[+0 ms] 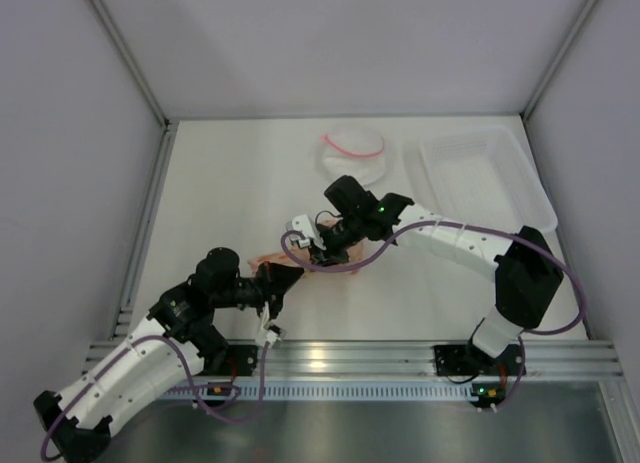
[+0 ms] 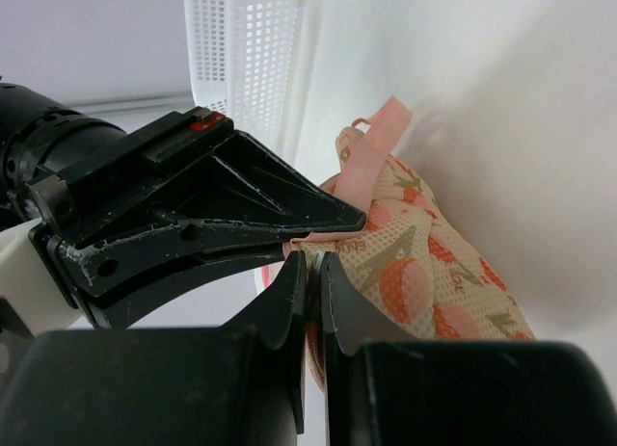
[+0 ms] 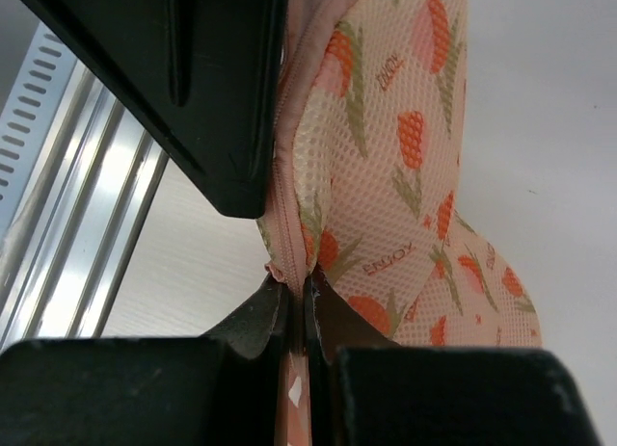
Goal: Place the bra in the laundry bag and zip it closed
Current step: Zip the zipper on the laundry bag.
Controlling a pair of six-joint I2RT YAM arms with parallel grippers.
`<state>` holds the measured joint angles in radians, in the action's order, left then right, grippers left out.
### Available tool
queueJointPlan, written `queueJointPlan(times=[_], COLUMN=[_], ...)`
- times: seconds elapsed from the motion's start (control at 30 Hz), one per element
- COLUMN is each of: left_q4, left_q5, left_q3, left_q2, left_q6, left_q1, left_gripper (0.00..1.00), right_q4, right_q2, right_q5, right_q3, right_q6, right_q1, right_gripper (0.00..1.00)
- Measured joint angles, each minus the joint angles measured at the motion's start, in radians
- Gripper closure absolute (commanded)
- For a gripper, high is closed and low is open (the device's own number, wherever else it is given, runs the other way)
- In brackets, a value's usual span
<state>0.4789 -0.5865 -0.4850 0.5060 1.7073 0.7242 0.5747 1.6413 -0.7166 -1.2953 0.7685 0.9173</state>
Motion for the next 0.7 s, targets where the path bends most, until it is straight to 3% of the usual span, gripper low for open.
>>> queueJointPlan(times=[0.17,0.3,0.7], left_q4=[-0.017,-0.023,-0.034], left_q5=[0.009,0.02,0.031], left_q3=[-0.001,-0.001,-0.005], left_q2=[-0.007,-0.006,0.027], left_q6=[-0.035,-0.038,-0.031], left_q1=[-0.002,-0.002,-0.002], left_gripper=[0.99,0.91,0.82], right_q4=[-0.04,-0.051,-0.05], right_q2=[0.002,0.002,0.002], right_q5=[-0.015,-0.023,-0.032], right_q3=[0.006,0.006,0.014], right_q6=[-0.048,-0.064,-0.066], right_q1=[-0.015,-0.019,-0.026], right_gripper=[1.0,1.0,1.0])
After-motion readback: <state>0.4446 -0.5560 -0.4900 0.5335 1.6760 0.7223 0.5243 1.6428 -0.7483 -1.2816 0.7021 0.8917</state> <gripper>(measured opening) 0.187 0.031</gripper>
